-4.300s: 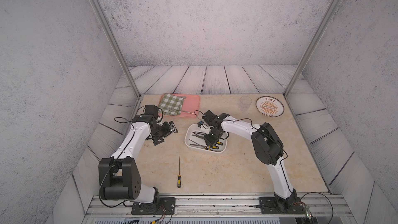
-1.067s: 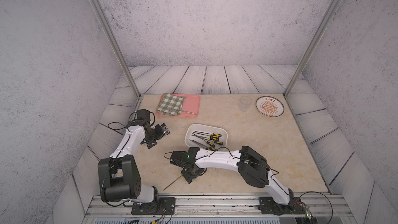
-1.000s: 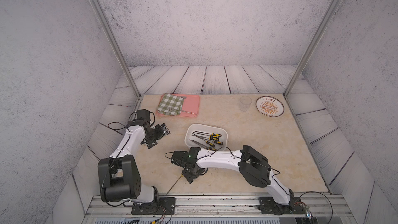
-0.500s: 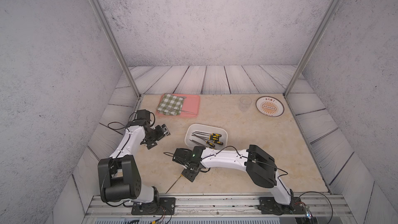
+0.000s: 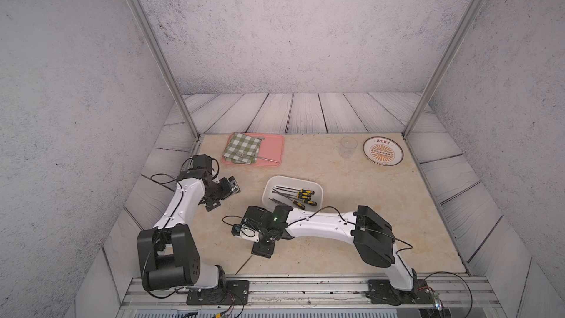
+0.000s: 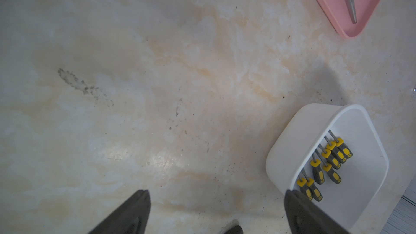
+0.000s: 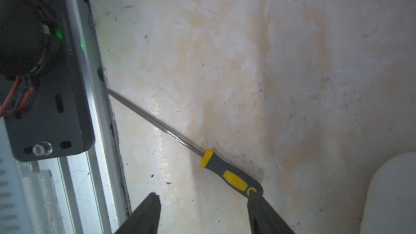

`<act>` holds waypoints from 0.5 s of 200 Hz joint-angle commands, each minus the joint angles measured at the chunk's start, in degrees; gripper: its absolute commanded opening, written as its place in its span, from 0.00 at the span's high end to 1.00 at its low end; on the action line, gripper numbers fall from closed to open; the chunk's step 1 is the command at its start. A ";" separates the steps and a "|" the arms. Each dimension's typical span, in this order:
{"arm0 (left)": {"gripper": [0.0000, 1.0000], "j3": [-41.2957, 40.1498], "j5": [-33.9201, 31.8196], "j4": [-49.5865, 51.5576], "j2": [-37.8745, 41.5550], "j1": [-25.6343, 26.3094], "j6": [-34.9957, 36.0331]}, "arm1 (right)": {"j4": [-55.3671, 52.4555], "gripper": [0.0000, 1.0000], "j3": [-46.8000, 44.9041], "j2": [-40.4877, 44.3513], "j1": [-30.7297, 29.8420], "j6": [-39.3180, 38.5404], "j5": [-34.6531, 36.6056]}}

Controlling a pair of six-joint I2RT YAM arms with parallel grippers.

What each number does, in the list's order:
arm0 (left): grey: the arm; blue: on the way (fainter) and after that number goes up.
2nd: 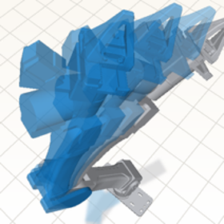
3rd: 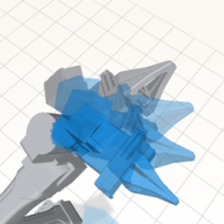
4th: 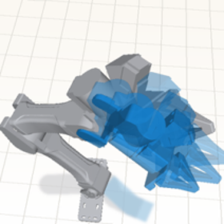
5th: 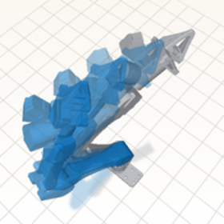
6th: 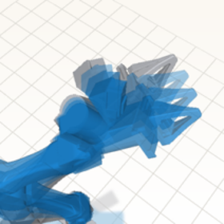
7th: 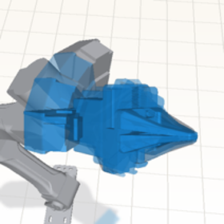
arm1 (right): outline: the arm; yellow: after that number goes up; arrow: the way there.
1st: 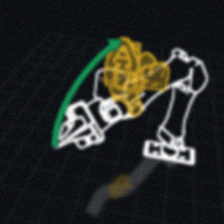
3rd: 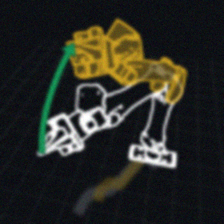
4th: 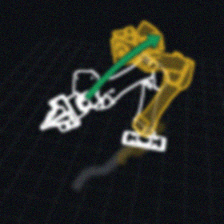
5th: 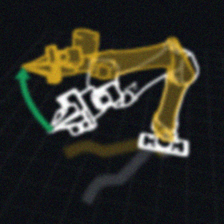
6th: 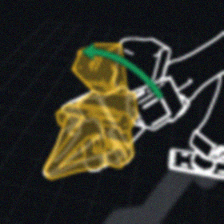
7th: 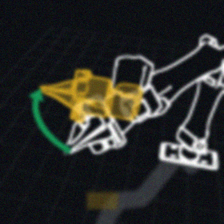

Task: Put the file tool into the storage box
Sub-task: Pick up the file tool from the center of the board.

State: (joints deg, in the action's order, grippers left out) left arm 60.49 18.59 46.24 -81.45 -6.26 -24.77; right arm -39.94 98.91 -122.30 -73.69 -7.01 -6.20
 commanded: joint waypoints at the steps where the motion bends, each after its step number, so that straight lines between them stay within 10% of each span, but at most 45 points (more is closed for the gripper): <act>1: 0.02 -0.30 -1.25 2.36 2.25 -0.45 1.65 | 1.39 0.33 1.08 -1.74 0.21 -3.72 -1.69; 100: 0.02 -1.36 -0.23 1.40 2.70 -0.42 0.44 | 4.05 0.33 -2.81 -2.90 3.97 -7.30 -2.67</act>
State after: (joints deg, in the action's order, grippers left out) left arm 60.16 18.22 47.35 -79.02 -6.26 -24.03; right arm -36.58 97.27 -124.95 -70.59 -12.82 -7.46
